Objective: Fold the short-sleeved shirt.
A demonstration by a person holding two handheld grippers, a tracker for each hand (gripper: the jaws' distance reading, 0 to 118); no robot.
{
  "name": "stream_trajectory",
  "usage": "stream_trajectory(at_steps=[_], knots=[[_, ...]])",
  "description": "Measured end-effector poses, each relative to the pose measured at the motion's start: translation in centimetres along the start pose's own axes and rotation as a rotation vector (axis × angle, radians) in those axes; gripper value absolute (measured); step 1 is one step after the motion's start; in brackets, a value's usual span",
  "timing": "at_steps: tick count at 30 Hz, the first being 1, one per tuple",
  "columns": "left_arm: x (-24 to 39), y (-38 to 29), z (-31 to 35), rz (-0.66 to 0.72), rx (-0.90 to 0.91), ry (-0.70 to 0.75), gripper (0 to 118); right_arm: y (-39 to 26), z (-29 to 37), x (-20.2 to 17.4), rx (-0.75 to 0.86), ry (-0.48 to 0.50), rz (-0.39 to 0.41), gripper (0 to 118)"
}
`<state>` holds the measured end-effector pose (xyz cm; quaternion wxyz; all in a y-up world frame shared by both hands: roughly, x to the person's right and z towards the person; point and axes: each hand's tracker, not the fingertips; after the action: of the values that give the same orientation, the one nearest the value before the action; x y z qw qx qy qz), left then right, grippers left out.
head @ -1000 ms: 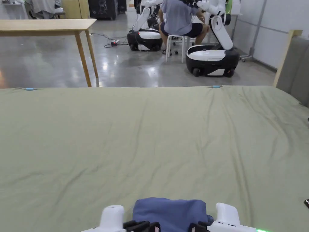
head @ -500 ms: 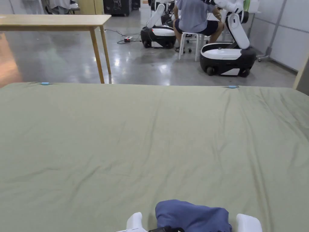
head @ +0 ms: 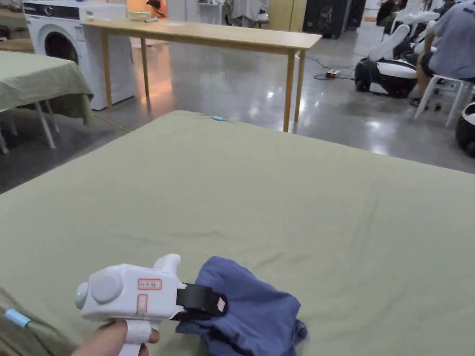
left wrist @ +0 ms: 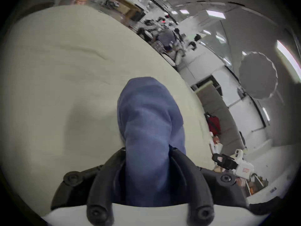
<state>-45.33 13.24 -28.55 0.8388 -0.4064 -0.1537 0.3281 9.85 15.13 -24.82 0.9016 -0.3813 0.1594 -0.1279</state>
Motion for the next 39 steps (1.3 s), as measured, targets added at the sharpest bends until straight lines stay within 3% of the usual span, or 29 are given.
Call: stream_trajectory(at_steps=[5, 9, 12, 13, 15, 16, 19, 23, 24, 26, 27, 34, 39], knots=[[-8.8, 6.1, 7.4, 0.073, 0.124, 0.17, 30, -0.7, -0.8, -1.6, -0.015, 0.015, 0.012, 6], [-13.4, 7.5, 10.0, 0.191, 0.136, 0.174, 30, -1.0, -1.2, -1.7, -0.025, 0.009, 0.012, 6], [-12.7, 5.5, 9.9, 0.221, 0.166, 0.133, 31, -0.9, -1.0, -1.8, -0.02, 0.006, 0.009, 6], [-12.5, 5.0, 9.8, 0.219, 0.191, 0.146, 52, -0.9, -0.9, -1.8, -0.015, 0.006, 0.006, 6], [-11.9, 4.3, 10.0, 0.239, 0.237, 0.169, 113, -0.8, -0.5, -1.8, -0.012, 0.01, 0.006, 6], [-11.5, 3.9, 10.6, 0.234, 0.255, 0.171, 118, -0.7, -0.2, -1.7, -0.009, 0.007, 0.012, 6], [-8.9, 3.1, 13.3, 0.213, 0.393, 0.263, 116, -0.3, 1.0, -1.4, 0.012, 0.0, 0.032, 6], [-1.6, 2.8, 15.8, -0.034, 0.483, 0.405, 102, 0.7, 2.5, -0.7, 0.065, -0.015, 0.042, 6], [0.5, 2.6, 15.9, -0.097, 0.493, 0.427, 93, 1.0, 2.8, -0.5, 0.082, -0.019, 0.043, 6], [4.1, 2.6, 15.8, -0.198, 0.526, 0.474, 36, 1.6, 3.5, -0.2, 0.124, -0.019, 0.044, 6], [5.9, 2.3, 15.7, -0.217, 0.555, 0.481, 17, 1.7, 3.8, -0.2, 0.152, -0.031, 0.052, 6], [20.2, -0.8, 11.6, -0.541, 0.658, 0.413, 11, 5.4, 7.2, -0.6, 0.355, -0.084, 0.203, 6], [27.3, -2.0, 6.6, -0.659, 0.686, 0.386, 11, 10.1, 9.7, -1.6, 0.549, -0.115, 0.268, 6]])
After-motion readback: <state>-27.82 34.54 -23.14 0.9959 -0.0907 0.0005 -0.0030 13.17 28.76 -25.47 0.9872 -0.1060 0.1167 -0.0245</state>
